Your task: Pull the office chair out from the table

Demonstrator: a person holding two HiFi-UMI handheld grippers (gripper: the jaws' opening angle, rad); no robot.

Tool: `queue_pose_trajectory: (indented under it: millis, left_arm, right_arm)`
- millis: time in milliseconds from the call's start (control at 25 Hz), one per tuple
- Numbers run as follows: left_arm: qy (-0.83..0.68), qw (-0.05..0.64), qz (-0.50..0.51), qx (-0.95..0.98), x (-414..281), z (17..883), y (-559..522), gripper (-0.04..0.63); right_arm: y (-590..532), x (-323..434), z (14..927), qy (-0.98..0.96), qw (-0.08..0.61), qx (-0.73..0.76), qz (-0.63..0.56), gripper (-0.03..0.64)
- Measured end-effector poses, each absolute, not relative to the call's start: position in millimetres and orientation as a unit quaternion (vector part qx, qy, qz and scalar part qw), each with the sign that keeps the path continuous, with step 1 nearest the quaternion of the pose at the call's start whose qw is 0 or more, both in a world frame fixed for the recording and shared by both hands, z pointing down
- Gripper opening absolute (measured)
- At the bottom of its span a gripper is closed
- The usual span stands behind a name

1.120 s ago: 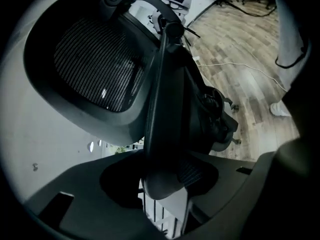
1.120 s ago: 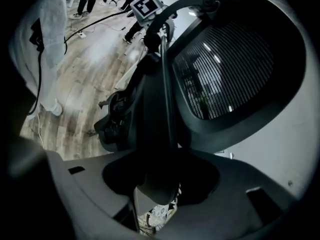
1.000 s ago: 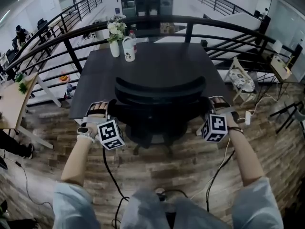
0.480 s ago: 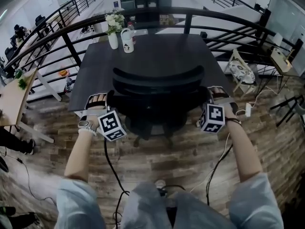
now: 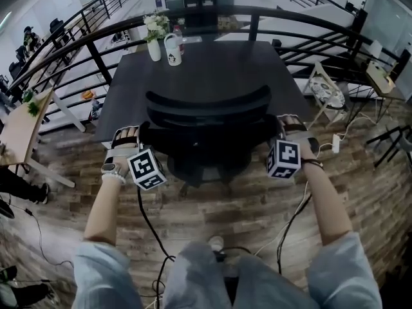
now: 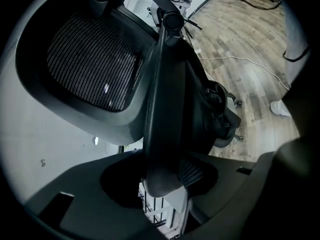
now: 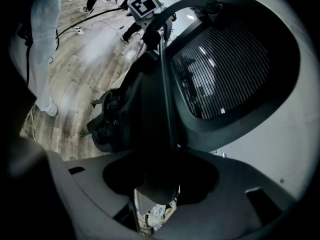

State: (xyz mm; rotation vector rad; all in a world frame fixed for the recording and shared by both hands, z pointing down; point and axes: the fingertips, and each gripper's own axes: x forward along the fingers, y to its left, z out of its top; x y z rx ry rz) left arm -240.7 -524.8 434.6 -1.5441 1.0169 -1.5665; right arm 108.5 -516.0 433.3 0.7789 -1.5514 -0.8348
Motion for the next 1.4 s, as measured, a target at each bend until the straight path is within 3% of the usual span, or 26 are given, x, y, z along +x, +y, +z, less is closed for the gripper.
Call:
queue_pose_trajectory:
  millis: [720,1400]
  left_arm:
    - [0.429,0.316,-0.624,-0.572,-257.5,434.6,-403.9,0.199]
    - [0.45,0.316,-0.614,-0.566,-210.6,438.9,-275.4,0.198]
  right_arm:
    - [-420.5,92.9,432.7,-0.678,0.541,0.32,-0.381,0.184]
    - [-329.9,134.6,437.1,-0.68,0.535,0.32,-0.386,0.187]
